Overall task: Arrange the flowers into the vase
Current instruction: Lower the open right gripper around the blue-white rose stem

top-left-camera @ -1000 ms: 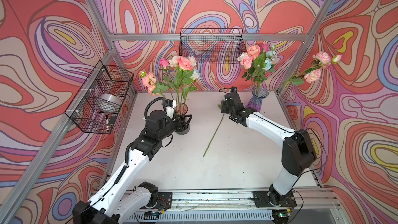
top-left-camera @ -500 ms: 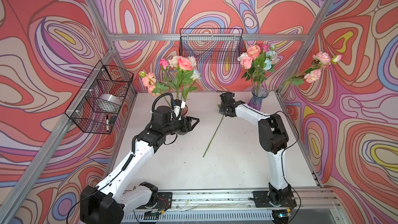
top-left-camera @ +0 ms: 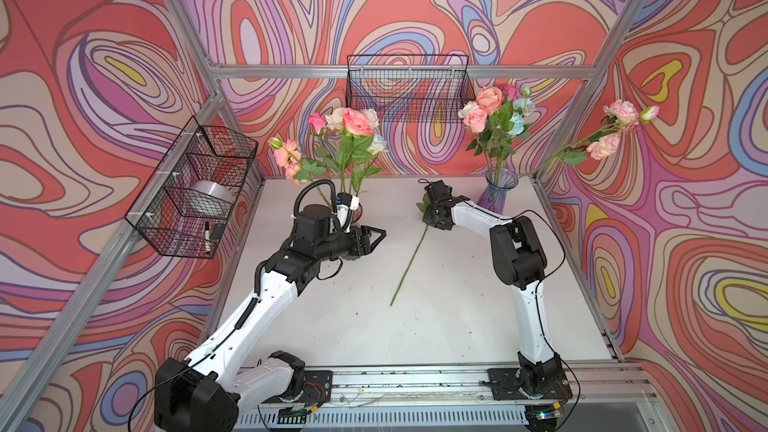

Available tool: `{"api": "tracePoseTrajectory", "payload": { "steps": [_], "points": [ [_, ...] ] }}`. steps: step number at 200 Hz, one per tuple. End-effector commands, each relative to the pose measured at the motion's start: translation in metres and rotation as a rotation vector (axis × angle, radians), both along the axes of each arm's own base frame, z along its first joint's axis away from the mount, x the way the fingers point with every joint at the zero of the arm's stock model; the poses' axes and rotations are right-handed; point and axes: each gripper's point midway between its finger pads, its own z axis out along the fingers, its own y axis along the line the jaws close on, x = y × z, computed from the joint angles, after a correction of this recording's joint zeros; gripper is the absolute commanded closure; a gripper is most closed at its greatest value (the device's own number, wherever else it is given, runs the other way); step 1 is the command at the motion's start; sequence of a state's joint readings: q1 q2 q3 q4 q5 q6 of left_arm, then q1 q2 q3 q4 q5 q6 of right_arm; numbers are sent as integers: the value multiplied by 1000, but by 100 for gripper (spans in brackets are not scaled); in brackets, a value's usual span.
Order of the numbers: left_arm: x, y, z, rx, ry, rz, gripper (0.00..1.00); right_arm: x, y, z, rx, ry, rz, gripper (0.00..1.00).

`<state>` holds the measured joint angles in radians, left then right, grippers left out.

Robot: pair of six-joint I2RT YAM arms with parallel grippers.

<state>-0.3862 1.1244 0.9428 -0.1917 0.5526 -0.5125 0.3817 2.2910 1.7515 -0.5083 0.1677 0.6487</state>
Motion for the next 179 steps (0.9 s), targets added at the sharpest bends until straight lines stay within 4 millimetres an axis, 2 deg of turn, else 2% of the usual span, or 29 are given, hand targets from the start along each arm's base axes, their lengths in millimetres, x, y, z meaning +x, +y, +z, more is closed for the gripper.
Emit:
{"api": "tracePoseTrajectory", "payload": {
  "steps": [1,27,42,76,108,179],
  "points": [
    [-3,0,17,-10,-40,-8,40,-10,-2,-6,6,13,-4,74],
    [-1,1,15,-1,-35,0,40,-13,-4,23,29,-59,-7,73],
    [-1,-1,15,-6,-34,-7,40,-13,-4,29,37,-72,-4,72],
    [-1,1,16,1,-41,0,40,-9,-4,32,18,-71,6,66],
    [-1,3,15,9,-43,8,40,-10,8,38,26,-88,37,61],
    [-1,3,16,9,-47,8,40,-9,20,39,27,-85,54,57]
  ]
}}
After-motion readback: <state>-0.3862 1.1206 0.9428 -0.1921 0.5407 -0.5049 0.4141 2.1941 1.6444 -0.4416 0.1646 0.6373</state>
